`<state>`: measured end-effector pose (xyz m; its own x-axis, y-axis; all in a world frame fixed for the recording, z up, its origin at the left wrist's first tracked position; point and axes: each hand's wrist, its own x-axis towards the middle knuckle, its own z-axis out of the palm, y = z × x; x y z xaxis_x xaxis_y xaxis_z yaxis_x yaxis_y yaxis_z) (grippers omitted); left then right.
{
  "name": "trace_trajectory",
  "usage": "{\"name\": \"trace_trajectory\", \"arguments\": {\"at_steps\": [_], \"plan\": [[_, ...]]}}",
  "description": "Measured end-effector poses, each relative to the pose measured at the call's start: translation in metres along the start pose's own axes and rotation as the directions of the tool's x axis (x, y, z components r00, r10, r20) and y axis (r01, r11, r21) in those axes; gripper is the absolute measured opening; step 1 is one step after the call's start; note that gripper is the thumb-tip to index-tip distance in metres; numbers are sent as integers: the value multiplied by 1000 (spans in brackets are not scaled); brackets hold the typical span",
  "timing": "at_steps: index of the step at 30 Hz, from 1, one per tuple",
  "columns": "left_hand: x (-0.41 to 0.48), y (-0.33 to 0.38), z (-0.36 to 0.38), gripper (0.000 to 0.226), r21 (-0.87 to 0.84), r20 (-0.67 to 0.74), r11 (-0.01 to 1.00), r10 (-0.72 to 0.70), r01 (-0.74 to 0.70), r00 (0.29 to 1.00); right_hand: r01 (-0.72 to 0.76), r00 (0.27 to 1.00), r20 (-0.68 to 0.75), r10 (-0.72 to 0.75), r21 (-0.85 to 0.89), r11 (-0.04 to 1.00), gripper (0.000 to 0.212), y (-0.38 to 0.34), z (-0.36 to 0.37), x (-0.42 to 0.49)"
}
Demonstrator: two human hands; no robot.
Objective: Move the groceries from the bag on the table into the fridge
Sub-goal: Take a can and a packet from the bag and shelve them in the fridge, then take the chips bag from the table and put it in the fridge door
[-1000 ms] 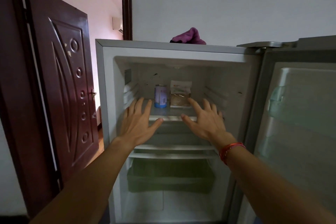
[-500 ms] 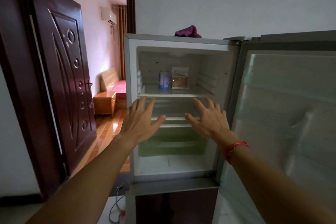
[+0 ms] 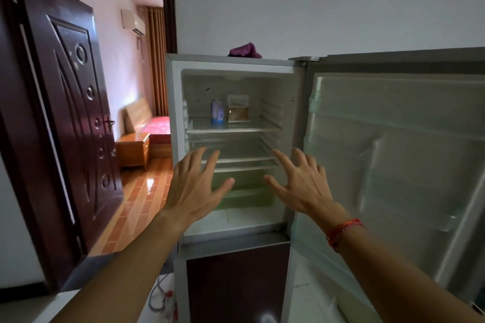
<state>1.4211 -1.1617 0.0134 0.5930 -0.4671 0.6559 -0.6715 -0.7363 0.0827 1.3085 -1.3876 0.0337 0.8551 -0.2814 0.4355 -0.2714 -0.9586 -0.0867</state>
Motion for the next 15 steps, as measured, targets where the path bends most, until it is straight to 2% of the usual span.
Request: {"name": "trace_trajectory", "arguments": {"at_steps": [8,15], "plan": [[-4,59,2,80,-55,17,998,45,-44,999,-32,999,-22,31,-28,999,72,43,-26,-32],[-5,126,15,79,-168,31,979,120,-113,992,-131,991,-12,131,-50,990,74,102,-45,-74]]}}
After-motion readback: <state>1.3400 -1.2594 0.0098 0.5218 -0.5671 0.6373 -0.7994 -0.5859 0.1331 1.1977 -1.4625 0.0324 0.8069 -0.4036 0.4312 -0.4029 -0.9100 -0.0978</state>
